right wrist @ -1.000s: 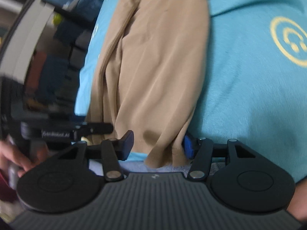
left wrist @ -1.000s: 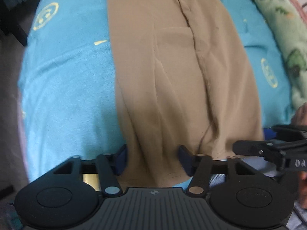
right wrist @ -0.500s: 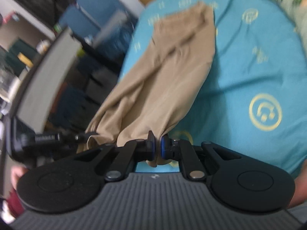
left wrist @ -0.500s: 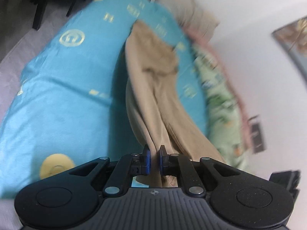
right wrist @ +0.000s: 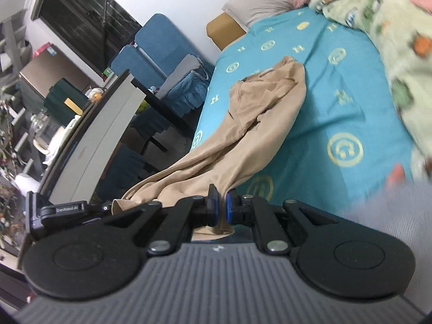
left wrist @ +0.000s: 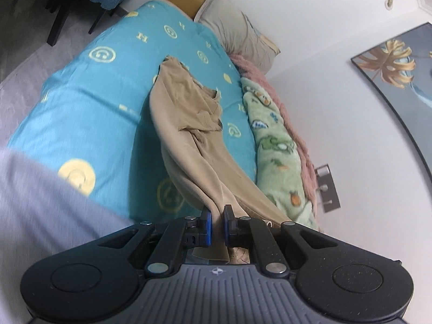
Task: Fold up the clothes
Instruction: 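Grasp the T-shirt hem end with the left gripper while the right gripper grasps beside it, then lift the hem end with both grippers and fold it toward the collar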
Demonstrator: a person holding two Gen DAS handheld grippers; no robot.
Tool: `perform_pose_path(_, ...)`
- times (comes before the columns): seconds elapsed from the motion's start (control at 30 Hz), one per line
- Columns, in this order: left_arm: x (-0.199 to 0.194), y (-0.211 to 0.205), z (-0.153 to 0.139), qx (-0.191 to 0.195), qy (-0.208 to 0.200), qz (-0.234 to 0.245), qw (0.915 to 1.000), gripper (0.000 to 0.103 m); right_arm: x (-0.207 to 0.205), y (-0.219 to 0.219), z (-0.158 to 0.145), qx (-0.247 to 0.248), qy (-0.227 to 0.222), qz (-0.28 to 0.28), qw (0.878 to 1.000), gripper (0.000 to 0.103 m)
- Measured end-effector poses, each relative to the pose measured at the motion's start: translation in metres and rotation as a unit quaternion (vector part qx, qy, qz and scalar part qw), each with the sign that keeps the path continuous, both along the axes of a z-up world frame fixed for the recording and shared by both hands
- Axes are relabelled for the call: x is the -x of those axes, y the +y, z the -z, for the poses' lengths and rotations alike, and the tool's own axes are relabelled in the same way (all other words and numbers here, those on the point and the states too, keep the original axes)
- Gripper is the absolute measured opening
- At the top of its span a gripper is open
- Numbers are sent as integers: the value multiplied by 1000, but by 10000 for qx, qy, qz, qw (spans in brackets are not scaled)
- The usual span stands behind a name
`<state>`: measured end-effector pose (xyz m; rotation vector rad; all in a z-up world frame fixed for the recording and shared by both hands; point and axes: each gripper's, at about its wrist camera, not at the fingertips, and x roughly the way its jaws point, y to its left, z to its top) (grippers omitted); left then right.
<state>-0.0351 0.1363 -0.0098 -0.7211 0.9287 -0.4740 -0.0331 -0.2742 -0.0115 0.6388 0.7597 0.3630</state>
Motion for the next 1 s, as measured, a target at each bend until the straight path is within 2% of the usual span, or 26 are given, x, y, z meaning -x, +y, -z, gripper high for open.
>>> perform_pose_path(0.1, 1, -2, -1, -77, -52, 81, 9999, 9, 4, -9, 1, -92, 29, 184, 9998, 9)
perform_pose_path(0.2, -23, -16, -16, -338, -131, 93, 9993, 9, -12, -10, -4, -89, -7, 338, 9994, 9)
perform_pose_path(0.37, -97, -42, -35, -1059, -356, 70, 9937, 9, -76, -14, -1, -35, 44, 594, 9982, 9)
perform_pose_path(0.5, -161, -60, -31, -1531, -485, -37, 9870, 9, -138, -14, 5, 137, 53, 736, 9972, 9)
perform_pose_path(0.63, -220, -80, -12, -1984, -593, -134, 9782, 10, -198, -8, 19, 452, 79, 868, 9952, 9)
perform_pose_path(0.73, -257, -96, 14, -2307, -658, -161, 9707, 10, -236, -2, 40, 832, 139, 945, 9919, 9)
perform_pose_path(0.83, -285, -112, 46, -2662, -777, -145, 9607, 10, -269, 6, 69, 1264, 242, 956, 9871, 9)
perform_pose_path(0.93, -307, -124, 84, -2997, -736, -23, 9512, 10, -298, 9, 103, 1543, 407, 930, 9828, 9)
perform_pose_path(1.0, -320, -127, 111, -3119, -626, 45, 9481, 10, -313, 10, 125, 1636, 561, 896, 9808, 9)
